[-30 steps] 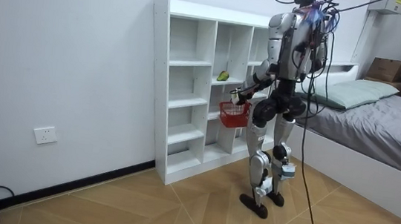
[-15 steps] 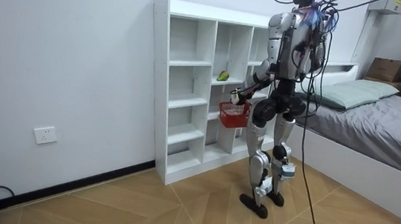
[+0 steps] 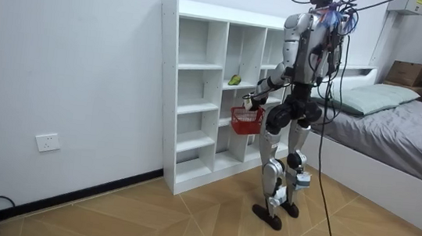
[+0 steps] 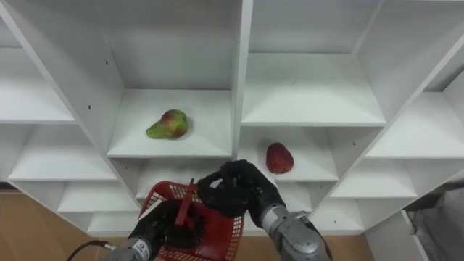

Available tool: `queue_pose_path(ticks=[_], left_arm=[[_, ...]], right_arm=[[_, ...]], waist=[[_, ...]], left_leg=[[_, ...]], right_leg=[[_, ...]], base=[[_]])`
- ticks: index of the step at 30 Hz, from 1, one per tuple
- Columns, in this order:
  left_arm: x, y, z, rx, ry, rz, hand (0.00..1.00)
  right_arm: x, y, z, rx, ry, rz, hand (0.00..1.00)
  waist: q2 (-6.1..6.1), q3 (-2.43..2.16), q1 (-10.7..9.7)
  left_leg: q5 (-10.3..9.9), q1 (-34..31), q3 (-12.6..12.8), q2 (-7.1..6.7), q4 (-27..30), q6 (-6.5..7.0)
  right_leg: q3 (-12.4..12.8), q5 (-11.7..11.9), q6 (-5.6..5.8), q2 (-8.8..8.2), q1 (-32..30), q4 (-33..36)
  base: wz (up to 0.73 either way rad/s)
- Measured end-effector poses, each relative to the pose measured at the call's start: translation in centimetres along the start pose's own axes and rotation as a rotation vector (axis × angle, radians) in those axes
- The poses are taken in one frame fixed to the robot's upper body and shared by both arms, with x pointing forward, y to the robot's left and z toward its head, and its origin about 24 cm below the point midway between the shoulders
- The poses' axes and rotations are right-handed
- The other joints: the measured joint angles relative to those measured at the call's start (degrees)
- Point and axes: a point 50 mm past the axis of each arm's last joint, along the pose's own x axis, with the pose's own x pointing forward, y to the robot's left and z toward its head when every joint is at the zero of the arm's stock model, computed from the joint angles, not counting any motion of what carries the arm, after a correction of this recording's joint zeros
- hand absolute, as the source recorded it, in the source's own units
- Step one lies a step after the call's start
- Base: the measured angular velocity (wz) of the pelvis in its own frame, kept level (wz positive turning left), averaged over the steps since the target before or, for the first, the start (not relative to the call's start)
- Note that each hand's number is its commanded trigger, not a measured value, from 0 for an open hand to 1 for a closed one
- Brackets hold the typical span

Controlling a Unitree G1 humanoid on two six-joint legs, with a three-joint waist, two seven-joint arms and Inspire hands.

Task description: Collect fruits from the closet

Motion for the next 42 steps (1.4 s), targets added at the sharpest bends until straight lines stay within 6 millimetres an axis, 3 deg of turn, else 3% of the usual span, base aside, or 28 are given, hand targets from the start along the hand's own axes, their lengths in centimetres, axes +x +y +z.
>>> queue_pose_path(ticks=[4, 12, 16, 21, 29, 36, 42], left_arm=[[0.0, -0.2, -0.1, 0.017, 0.006, -0.009, 1.00], [0.0, -0.7, -0.2, 0.024, 0.010, -0.026, 1.00], [0.0, -0.7, -0.7, 0.021, 0.031, -0.025, 1.00], [0.0, -0.8, -0.8, 0.018, 0.037, -0.028, 1.00], [0.1, -1.1, -0.7, 0.010, 0.032, -0.033, 1.00], [0.1, -1.0, -0.7, 0.010, 0.032, -0.028, 1.00], [0.1, -1.0, -0.7, 0.010, 0.032, -0.028, 1.00]], right_arm=[[0.0, 0.0, -0.1, 0.043, -0.007, -0.038, 1.00], [0.1, 0.4, -0.9, 0.105, 0.002, -0.067, 1.00], [0.1, 0.0, -1.5, 0.107, 0.026, -0.098, 1.00], [0.2, -0.1, -1.9, 0.106, 0.043, -0.122, 1.00], [0.6, -0.3, -2.0, 0.081, 0.052, -0.152, 1.00], [0.6, -0.2, -2.2, 0.072, 0.063, -0.158, 1.00], [0.6, -0.3, -2.2, 0.071, 0.064, -0.169, 1.00]], waist=[[0.59, 0.29, -0.06], [1.49, 0.21, -0.22], [2.21, -0.11, -0.26], [2.62, -0.05, -0.34], [2.43, 0.12, -0.36], [1.54, 0.68, -0.31], [1.45, 0.74, -0.30]], left_leg=[[0.00, -0.44, -0.08, -0.05, 0.12, 0.00], [0.00, -0.88, -0.75, -0.02, 0.31, 0.00], [-0.01, -0.96, -1.42, -0.06, 0.28, 0.01], [-0.01, -0.98, -1.85, -0.05, 0.36, 0.01], [0.00, -0.75, -2.03, -0.08, 0.47, 0.01], [0.01, -0.71, -1.99, -0.13, 0.63, 0.01], [0.01, -0.73, -1.96, -0.17, 0.65, 0.02]], right_leg=[[-0.26, -0.01, 0.03, -0.06, 0.01, 0.04], [-1.33, -0.01, 0.02, -0.10, 0.02, 0.15], [-1.83, 0.00, 0.01, -0.15, 0.07, 0.27], [-2.52, 0.02, -0.02, -0.21, 0.28, 0.35], [-3.01, 0.01, -0.02, -0.32, 0.78, 0.23], [-3.00, -0.01, 0.00, -0.39, 0.94, 0.09], [-2.98, -0.06, 0.04, -0.42, 0.93, 0.00]], base=[[0.00], [0.06], [0.08], [0.05], [0.03], [0.00], [0.00]])
